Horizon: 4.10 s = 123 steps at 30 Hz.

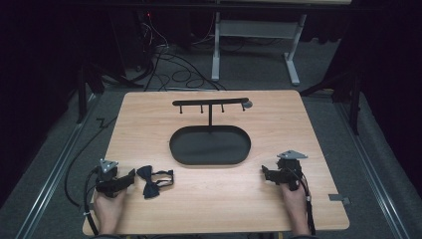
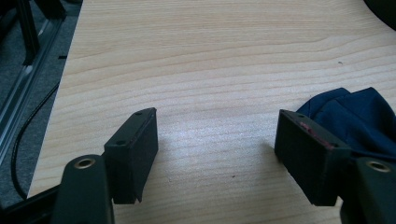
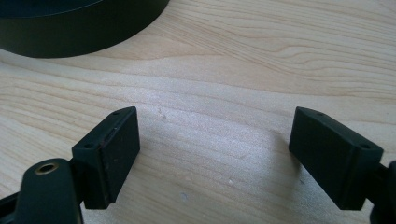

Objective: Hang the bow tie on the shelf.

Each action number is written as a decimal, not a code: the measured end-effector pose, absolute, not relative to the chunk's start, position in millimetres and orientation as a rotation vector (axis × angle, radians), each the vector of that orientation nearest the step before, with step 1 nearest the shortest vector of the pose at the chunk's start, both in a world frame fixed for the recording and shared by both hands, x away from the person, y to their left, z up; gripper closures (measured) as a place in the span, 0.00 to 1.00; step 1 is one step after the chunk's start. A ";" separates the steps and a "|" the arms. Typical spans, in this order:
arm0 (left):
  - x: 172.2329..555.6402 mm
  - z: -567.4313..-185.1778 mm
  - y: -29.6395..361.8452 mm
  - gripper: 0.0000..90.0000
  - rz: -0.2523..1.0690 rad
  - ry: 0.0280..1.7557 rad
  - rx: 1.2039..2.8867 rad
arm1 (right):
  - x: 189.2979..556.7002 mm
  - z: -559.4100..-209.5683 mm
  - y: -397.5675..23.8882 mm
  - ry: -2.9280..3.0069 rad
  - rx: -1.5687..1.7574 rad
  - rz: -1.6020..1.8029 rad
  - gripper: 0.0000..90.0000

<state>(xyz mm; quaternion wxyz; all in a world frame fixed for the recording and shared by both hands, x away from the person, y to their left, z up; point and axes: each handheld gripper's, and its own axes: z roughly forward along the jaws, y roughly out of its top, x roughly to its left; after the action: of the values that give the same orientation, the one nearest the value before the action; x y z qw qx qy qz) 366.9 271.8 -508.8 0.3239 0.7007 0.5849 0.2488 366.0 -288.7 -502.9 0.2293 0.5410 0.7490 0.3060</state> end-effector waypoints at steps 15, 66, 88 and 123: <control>363.8 -500.3 273.8 0.39 0.606 1.502 1.807 | 366.0 -503.0 -288.7 2.062 1.489 0.842 0.19; 372.1 -493.0 195.4 0.66 0.347 1.161 2.054 | 365.8 -502.9 -288.6 2.063 1.488 0.841 0.19; 372.3 -491.6 196.3 0.99 0.360 1.123 2.077 | 365.8 -502.9 -288.6 2.063 1.488 0.841 0.19; 372.8 -422.0 190.3 0.99 0.465 1.019 1.946 | 365.8 -502.9 -288.6 2.064 1.488 0.842 0.19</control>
<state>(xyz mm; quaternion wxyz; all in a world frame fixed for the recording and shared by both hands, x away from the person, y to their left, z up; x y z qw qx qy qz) 372.8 190.3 -422.0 0.4332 0.7812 0.4089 0.1868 365.8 -288.6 -502.9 0.2288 0.5405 0.7497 0.3058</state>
